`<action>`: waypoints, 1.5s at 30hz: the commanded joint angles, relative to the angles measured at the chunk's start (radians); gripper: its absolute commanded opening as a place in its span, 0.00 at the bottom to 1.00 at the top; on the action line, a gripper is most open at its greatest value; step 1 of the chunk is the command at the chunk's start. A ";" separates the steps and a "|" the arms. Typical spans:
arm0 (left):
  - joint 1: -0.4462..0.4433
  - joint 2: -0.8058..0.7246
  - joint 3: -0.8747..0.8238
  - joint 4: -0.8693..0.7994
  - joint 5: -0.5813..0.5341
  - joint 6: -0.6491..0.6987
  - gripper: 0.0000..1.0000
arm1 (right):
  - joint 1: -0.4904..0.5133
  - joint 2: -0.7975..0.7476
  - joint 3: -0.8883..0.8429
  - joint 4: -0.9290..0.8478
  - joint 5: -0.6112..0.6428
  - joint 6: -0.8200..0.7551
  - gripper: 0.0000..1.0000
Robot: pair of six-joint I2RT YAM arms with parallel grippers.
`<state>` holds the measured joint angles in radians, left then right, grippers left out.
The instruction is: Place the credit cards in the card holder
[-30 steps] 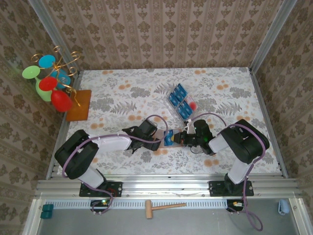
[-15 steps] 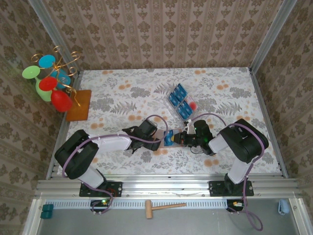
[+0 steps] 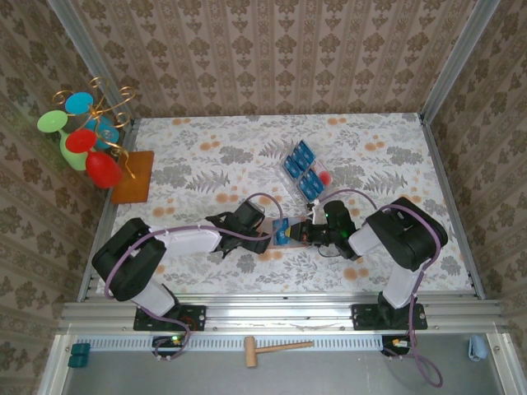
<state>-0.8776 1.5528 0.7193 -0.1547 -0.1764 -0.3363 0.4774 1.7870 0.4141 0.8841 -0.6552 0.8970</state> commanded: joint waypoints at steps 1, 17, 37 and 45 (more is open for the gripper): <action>-0.008 0.006 -0.024 -0.032 -0.020 0.000 1.00 | 0.013 0.028 0.008 -0.053 -0.003 -0.001 0.01; -0.008 0.000 -0.026 -0.034 -0.020 0.003 1.00 | 0.012 -0.133 0.089 -0.472 0.117 -0.144 0.54; 0.003 -0.027 -0.053 -0.023 -0.026 0.007 1.00 | 0.012 -0.220 0.159 -0.691 0.190 -0.205 0.52; 0.010 -0.030 -0.067 -0.003 -0.019 0.009 1.00 | 0.012 -0.207 0.203 -0.736 0.196 -0.224 0.19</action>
<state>-0.8757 1.5295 0.6804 -0.1078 -0.1795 -0.3363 0.4927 1.5791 0.5827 0.2001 -0.4843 0.6960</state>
